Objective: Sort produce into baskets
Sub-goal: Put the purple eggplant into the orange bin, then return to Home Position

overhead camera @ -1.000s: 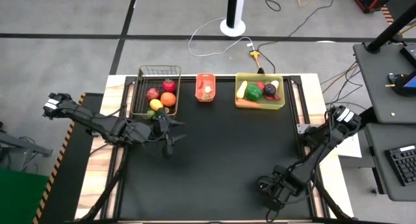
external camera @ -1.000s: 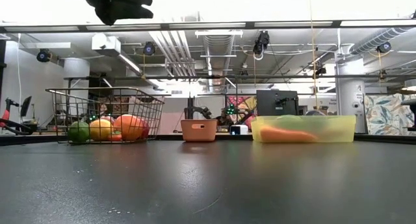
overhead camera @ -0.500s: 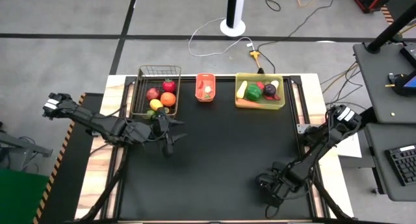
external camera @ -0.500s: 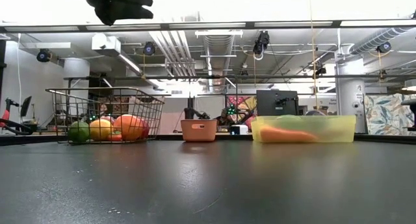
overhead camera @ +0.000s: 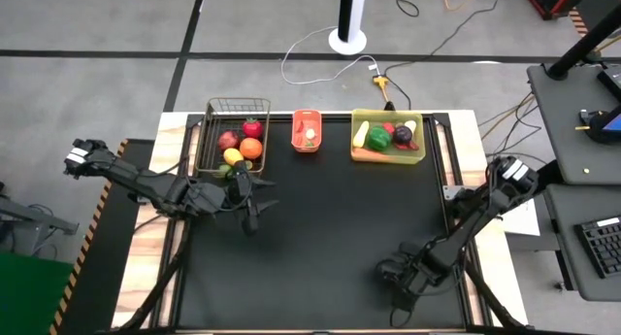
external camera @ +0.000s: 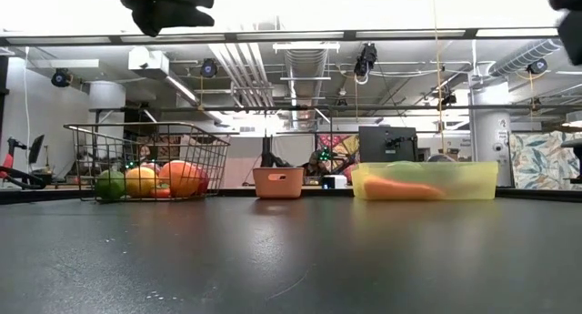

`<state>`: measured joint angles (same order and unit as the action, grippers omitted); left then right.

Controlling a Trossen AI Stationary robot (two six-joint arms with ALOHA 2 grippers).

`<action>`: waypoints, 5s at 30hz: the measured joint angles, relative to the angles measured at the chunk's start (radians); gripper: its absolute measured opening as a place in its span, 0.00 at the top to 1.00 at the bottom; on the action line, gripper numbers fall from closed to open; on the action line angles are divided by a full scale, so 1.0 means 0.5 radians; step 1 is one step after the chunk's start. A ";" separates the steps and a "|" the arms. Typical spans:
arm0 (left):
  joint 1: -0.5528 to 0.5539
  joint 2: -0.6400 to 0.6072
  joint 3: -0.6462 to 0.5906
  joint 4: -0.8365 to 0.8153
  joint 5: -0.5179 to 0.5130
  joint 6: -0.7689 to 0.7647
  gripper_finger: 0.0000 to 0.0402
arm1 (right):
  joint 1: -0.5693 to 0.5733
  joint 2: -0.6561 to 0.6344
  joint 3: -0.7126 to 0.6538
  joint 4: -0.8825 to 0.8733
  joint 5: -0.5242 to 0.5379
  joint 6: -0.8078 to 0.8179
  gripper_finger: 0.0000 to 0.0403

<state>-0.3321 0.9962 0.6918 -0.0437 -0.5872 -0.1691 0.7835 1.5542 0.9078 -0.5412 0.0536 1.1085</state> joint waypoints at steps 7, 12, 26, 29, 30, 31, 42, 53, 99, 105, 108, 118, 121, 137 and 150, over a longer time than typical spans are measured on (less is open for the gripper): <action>0.000 0.012 -0.001 0.005 -0.001 -0.032 0.49 | -0.253 -0.020 0.165 0.009 0.110 -0.374 0.82; -0.001 0.046 0.000 0.013 -0.021 -0.054 0.49 | -0.523 -0.024 0.337 0.032 0.256 -0.951 0.83; -0.002 -0.093 -0.001 -0.161 -0.134 -0.150 0.49 | -1.234 -0.009 0.303 1.040 0.261 -2.310 0.83; -0.002 -0.140 -0.001 -0.201 -0.133 -0.170 0.49 | -1.376 -0.002 0.246 1.299 0.261 -2.431 0.82; -0.002 -0.154 -0.001 -0.210 -0.133 -0.170 0.49 | -1.422 0.005 0.226 1.420 0.261 -2.471 0.82; -0.002 -0.163 -0.001 -0.219 -0.133 -0.171 0.49 | -1.471 0.012 0.208 1.549 0.262 -2.495 0.82; -0.002 -0.172 -0.001 -0.237 -0.162 -0.152 0.49 | -2.088 0.216 0.184 2.236 0.263 -2.275 0.82; -0.002 -0.169 -0.001 -0.264 -0.173 -0.129 0.49 | -2.439 0.674 0.526 2.188 0.244 -1.972 0.81; 0.004 -0.125 -0.008 -0.050 -0.162 -0.078 0.49 | -1.849 0.177 0.399 1.798 -0.161 -2.400 0.62; 0.024 0.048 -0.092 0.612 0.118 0.265 0.49 | -1.662 -0.078 0.035 2.074 -0.161 -2.472 0.62; 0.079 0.097 -0.146 0.803 0.232 0.375 0.49 | -1.649 -0.223 -0.159 2.173 -0.151 -2.431 0.62; 0.375 -0.238 -0.285 0.761 0.480 0.393 0.49 | -1.642 -0.799 -0.684 2.329 -0.147 -2.383 0.66; 0.420 -0.428 -0.395 0.750 0.479 0.406 0.49 | -1.639 -0.962 -0.787 2.330 -0.156 -2.382 0.67; 0.429 -1.580 -1.097 0.693 0.479 0.298 0.49 | -1.637 -1.460 -1.331 2.747 -0.159 -2.404 0.74; 0.429 -1.984 -1.174 0.247 0.461 0.261 0.49 | -1.641 -2.095 -1.721 2.864 -0.158 -2.323 0.83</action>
<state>-0.1177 0.0042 0.1048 0.0797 -0.3565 -0.0387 -0.0372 0.5065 0.0476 0.8908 -0.0254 -0.0528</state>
